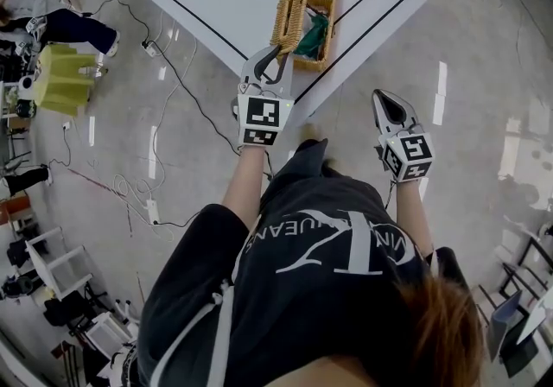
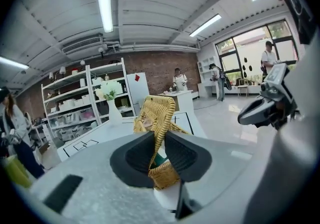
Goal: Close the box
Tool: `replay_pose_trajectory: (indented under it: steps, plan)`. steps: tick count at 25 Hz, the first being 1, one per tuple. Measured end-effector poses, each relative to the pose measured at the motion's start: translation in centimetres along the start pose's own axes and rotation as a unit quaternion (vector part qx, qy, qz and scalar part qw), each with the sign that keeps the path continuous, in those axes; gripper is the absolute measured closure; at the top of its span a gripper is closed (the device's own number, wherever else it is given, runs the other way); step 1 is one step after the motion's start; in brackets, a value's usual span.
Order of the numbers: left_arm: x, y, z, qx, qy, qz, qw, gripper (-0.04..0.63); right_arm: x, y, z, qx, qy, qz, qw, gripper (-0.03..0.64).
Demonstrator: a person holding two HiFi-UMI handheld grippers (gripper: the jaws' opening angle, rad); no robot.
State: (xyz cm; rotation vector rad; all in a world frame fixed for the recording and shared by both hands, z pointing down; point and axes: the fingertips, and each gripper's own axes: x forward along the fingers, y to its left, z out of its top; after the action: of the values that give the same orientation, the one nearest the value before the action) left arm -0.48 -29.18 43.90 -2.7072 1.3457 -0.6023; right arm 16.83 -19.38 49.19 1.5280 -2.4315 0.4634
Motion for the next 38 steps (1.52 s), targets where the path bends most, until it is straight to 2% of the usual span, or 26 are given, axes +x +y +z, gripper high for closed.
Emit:
replay_pose_trajectory:
  steps: [12,21,26,32,34,38]
  plan:
    - [1.2,-2.2,-1.6,0.074,0.041,-0.028,0.996,0.518,-0.4,-0.7,-0.6,0.017,0.0,-0.011,1.0,0.62]
    - [1.4,-2.8,-1.9,0.099,0.055,-0.034,0.9929,0.508,-0.4,-0.9,-0.6,0.02,0.003,-0.012,1.0,0.62]
    - [1.5,-3.0,-1.9,0.136,0.07,-0.017,0.9881,0.505,-0.6,-0.8,-0.8,0.022,0.006,-0.012,1.0,0.62]
    - [1.5,-2.8,-1.9,0.193,0.094,0.017,0.9765,0.46,-0.8,-0.9,-1.0,0.023,0.01,-0.014,1.0,0.62]
    - [1.5,-2.9,-1.9,0.2,0.099,0.02,0.9747,0.46,-0.7,-0.9,-1.1,0.023,0.011,-0.014,1.0,0.62]
    - [1.4,-3.2,-1.9,0.195,0.094,0.019,0.9761,0.46,-0.5,-0.7,-1.2,0.022,0.011,-0.011,1.0,0.62]
